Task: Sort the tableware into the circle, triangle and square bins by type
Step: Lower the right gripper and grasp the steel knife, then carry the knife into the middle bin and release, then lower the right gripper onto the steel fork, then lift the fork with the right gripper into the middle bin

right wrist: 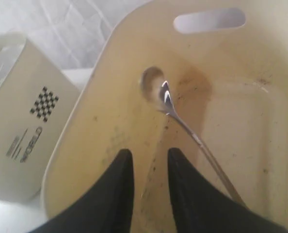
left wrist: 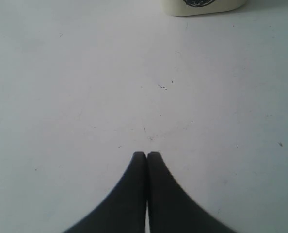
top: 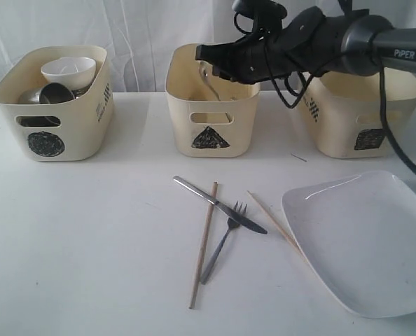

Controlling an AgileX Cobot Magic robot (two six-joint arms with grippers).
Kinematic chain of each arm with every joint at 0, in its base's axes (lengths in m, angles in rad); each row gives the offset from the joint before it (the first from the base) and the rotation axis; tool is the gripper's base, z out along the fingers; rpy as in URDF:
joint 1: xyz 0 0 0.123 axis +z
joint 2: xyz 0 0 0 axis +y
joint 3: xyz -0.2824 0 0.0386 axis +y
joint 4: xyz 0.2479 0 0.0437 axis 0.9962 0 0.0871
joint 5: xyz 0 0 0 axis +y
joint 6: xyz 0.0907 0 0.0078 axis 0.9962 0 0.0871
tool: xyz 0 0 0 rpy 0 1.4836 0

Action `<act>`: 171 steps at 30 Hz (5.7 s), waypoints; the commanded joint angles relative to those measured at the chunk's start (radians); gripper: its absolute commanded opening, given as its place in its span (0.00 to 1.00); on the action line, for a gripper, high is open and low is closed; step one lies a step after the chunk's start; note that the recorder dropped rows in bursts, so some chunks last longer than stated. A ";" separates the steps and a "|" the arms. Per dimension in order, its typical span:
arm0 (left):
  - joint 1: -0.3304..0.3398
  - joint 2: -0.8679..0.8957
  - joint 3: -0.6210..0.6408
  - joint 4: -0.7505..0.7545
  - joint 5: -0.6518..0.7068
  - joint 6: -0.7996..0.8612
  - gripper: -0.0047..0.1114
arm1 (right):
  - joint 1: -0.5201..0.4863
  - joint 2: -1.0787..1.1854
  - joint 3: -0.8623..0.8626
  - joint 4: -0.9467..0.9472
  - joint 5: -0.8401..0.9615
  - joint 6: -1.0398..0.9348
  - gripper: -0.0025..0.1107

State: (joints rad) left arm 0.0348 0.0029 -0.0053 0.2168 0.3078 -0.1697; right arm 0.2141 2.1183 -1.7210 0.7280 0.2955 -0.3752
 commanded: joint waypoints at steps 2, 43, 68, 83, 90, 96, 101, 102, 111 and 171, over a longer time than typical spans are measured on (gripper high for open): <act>-0.009 -0.003 0.005 -0.007 -0.003 0.001 0.04 | -0.004 -0.129 -0.003 -0.211 0.375 -0.014 0.24; -0.009 -0.003 0.005 -0.007 -0.003 0.001 0.04 | 0.184 0.141 -0.003 -0.670 0.771 0.014 0.51; -0.009 -0.003 0.005 -0.007 -0.003 0.001 0.04 | 0.184 -0.072 -0.124 -0.678 0.812 0.038 0.02; -0.009 -0.003 0.005 -0.007 -0.003 0.001 0.04 | 0.103 -0.051 -0.154 -0.524 0.139 0.201 0.02; -0.009 -0.003 0.005 -0.007 -0.003 0.001 0.04 | 0.095 0.108 -0.154 -0.518 -0.244 0.196 0.02; -0.009 -0.003 0.005 -0.007 -0.003 0.001 0.04 | 0.071 0.136 -0.154 -0.492 -0.188 0.206 0.22; -0.009 -0.003 0.005 -0.007 -0.003 0.001 0.04 | 0.063 0.125 -0.154 -0.492 -0.048 0.206 0.28; -0.009 -0.003 0.005 -0.007 -0.003 0.001 0.04 | 0.063 0.113 -0.154 -0.492 -0.007 0.206 0.28; -0.009 -0.003 0.005 -0.007 -0.003 0.001 0.04 | 0.082 -0.217 -0.072 -0.575 0.926 0.225 0.02; -0.009 -0.003 0.005 -0.007 -0.003 0.001 0.04 | 0.118 -0.195 0.075 -0.258 0.696 0.116 0.02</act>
State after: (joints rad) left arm 0.0348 0.0029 -0.0048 0.2168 0.3059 -0.1677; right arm 0.3579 1.9740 -1.5680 0.4096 1.0093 -0.2041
